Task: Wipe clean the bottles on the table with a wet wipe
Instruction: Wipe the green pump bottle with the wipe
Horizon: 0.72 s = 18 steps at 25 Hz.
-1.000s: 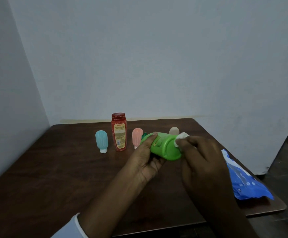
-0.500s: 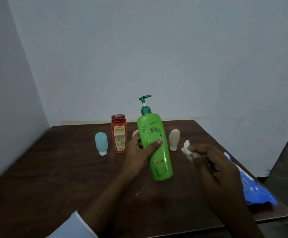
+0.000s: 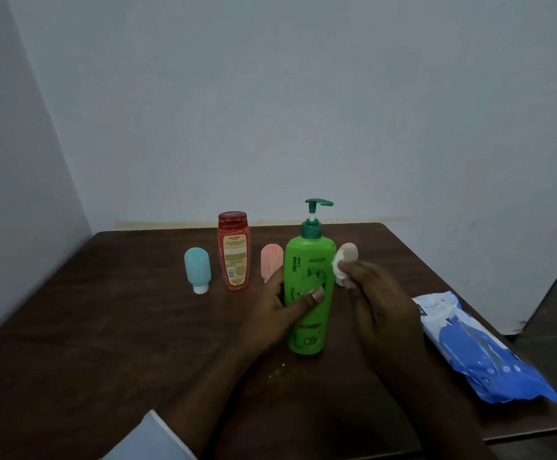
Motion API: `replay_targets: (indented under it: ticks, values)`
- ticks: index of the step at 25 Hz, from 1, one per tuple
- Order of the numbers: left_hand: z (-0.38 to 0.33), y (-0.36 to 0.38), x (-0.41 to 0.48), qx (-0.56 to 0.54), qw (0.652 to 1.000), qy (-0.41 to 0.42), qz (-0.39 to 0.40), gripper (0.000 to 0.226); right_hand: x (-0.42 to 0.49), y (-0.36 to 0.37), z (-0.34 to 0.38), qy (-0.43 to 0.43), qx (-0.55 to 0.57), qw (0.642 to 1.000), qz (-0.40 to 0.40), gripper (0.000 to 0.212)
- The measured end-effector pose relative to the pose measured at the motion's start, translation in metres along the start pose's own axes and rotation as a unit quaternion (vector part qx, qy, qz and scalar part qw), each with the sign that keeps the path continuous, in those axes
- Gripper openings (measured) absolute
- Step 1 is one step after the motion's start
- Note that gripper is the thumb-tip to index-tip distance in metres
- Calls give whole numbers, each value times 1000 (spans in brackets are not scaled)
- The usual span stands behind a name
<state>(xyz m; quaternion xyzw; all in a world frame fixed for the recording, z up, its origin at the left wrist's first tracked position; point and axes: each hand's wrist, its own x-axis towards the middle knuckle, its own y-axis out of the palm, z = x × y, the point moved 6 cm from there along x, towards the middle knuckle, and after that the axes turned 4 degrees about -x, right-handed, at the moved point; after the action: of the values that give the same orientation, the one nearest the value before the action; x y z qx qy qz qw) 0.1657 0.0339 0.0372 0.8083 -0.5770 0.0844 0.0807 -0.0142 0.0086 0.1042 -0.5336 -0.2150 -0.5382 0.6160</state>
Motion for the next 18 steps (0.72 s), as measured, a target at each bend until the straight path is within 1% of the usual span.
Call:
replay_targets:
  ticks: [2, 4, 5, 7, 8, 10, 13, 16, 18]
  values:
    - [3, 0, 0, -13, 1000, -5, 10, 45, 10, 11, 10, -64, -34, 997, -6, 29]
    - [7, 2, -1, -51, 998, -24, 31, 46, 15, 24, 14, -112, -67, 991, 22, 30]
    - [9, 3, 0, -87, 995, -36, 25, 52, 16, 29, 13, -127, -84, 988, 37, 30]
    - [16, -2, 4, -165, 983, -66, -35, 73, 15, 35, 8, -131, -102, 985, 57, 32]
    - [19, -3, 8, -193, 977, -71, -59, 78, 15, 36, 6, -127, -102, 985, 61, 32]
    - [16, 1, 9, -231, 967, -86, -66, 73, 17, 38, 3, -124, -104, 985, 66, 33]
    - [17, 11, 7, -281, 951, -129, -23, 63, 26, 42, 1, -127, -110, 984, 65, 32]
    - [15, 18, 0, -337, 928, -158, 11, 63, 37, 48, 4, -138, -117, 980, 80, 32]
    - [13, 17, 0, -349, 924, -158, 16, 66, 31, 51, 11, -169, -113, 973, 110, 29]
